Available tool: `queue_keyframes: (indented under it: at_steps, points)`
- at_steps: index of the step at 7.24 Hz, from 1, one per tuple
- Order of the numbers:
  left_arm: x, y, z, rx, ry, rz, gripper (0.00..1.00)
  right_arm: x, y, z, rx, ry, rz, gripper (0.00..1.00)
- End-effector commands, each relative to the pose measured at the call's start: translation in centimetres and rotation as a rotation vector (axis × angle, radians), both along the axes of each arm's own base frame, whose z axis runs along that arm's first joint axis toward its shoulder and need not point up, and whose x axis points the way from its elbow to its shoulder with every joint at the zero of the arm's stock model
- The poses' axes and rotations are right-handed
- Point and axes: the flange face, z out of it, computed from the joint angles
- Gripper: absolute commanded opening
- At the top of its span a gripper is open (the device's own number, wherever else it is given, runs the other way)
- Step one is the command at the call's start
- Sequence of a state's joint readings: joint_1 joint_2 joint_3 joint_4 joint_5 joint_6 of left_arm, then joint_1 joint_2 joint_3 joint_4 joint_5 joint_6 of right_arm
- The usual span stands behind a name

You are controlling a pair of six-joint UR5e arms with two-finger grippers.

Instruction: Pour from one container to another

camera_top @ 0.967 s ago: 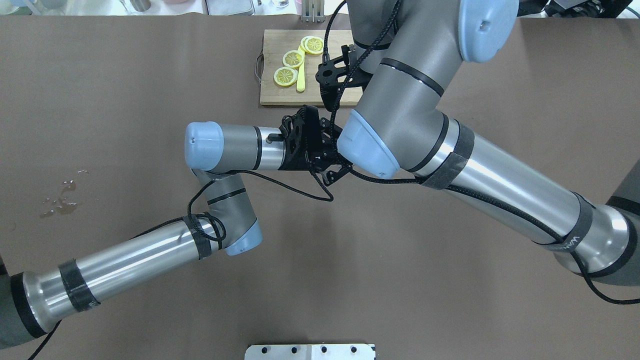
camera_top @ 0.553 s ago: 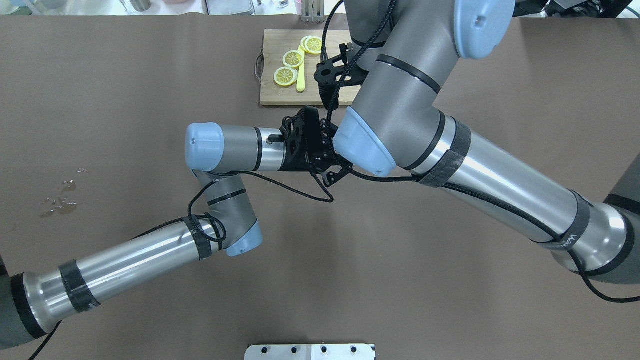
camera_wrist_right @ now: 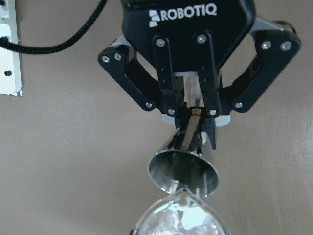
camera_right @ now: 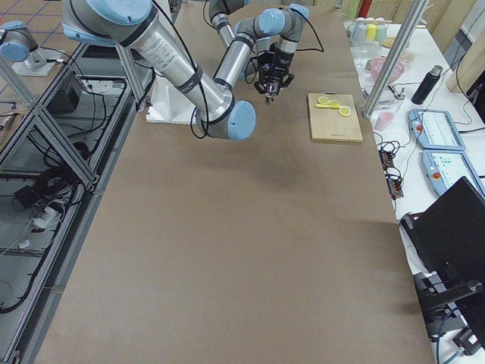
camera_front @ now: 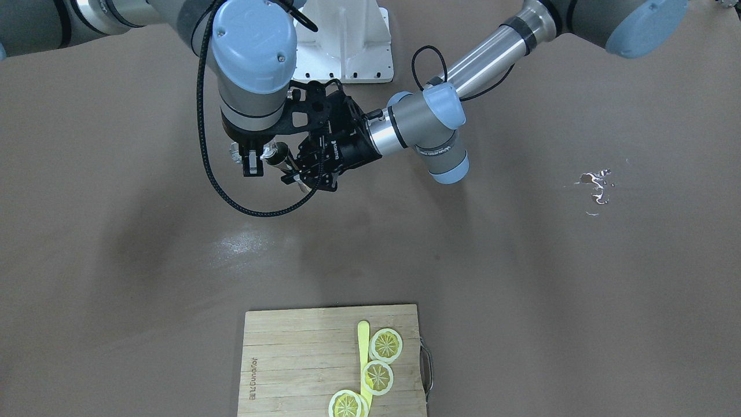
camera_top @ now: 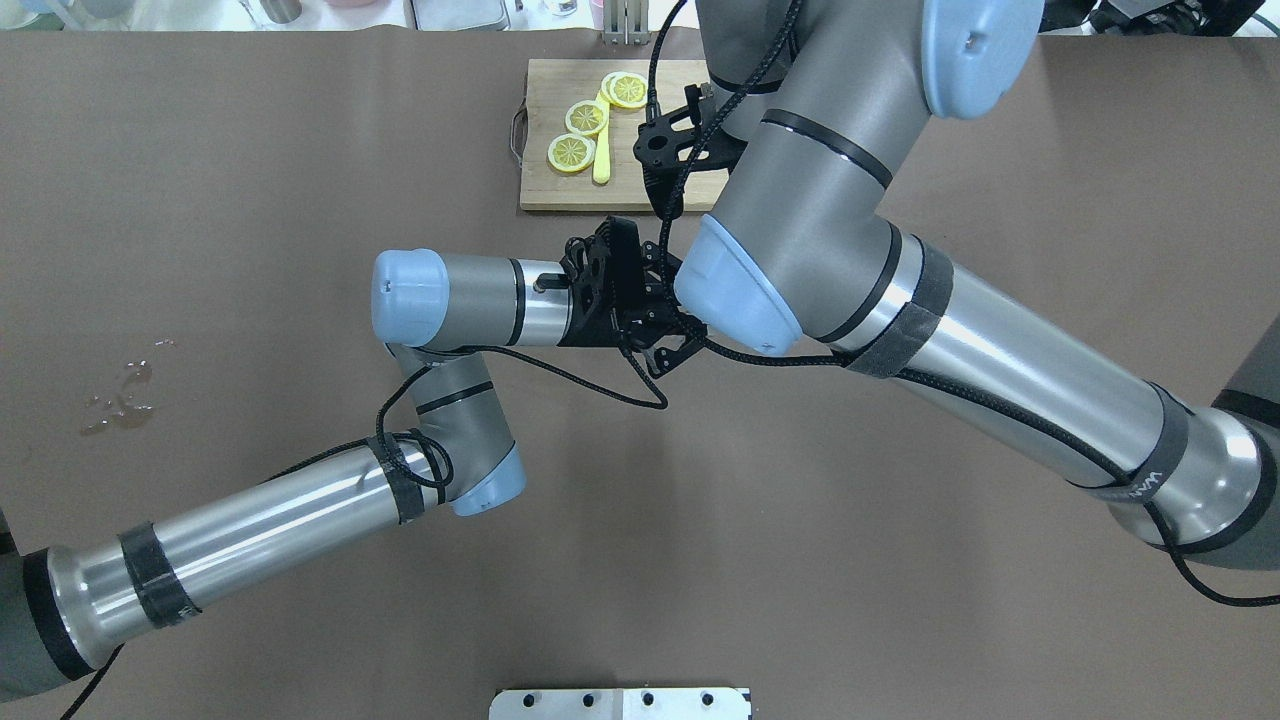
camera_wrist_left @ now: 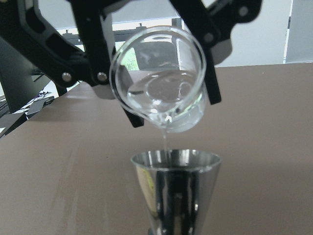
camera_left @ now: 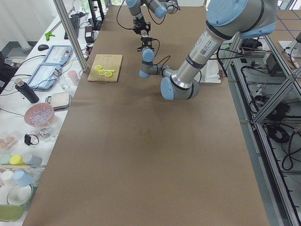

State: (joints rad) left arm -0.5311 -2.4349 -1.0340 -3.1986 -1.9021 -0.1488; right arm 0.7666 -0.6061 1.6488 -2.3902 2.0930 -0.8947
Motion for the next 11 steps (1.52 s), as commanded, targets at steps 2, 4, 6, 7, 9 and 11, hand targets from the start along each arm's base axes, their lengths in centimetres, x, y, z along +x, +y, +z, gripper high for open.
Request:
queue_keyframes:
  at_steps: [2, 4, 6, 7, 9, 11]
  points:
    - [0.3, 0.5, 0.0, 0.003, 0.005, 0.008, 0.00, 0.2, 0.3, 0.9, 0.009, -0.042, 0.041, 0.00]
    - [0.5, 0.8, -0.1, 0.003, 0.015, 0.003, 0.00, 1.1, 1.1, 1.5, 0.026, -0.076, 0.071, 0.00]
    - [0.5, 0.9, -0.1, 0.004, 0.016, 0.004, 0.00, 3.1, 2.1, 1.9, 0.049, -0.108, 0.095, 0.00]
    - [0.5, 1.1, 0.6, 0.002, 0.014, 0.006, 0.00, 4.2, 3.0, 2.2, 0.060, -0.121, 0.099, 0.00]
    - [0.3, 1.1, 1.1, 0.005, 0.018, 0.006, 0.00, 7.7, 4.3, 3.4, 0.079, -0.148, 0.126, 0.00]
    - [0.0, 1.2, 0.7, 0.012, 0.034, 0.005, 0.00, 10.7, 5.3, 5.2, 0.069, -0.174, 0.176, 0.00]
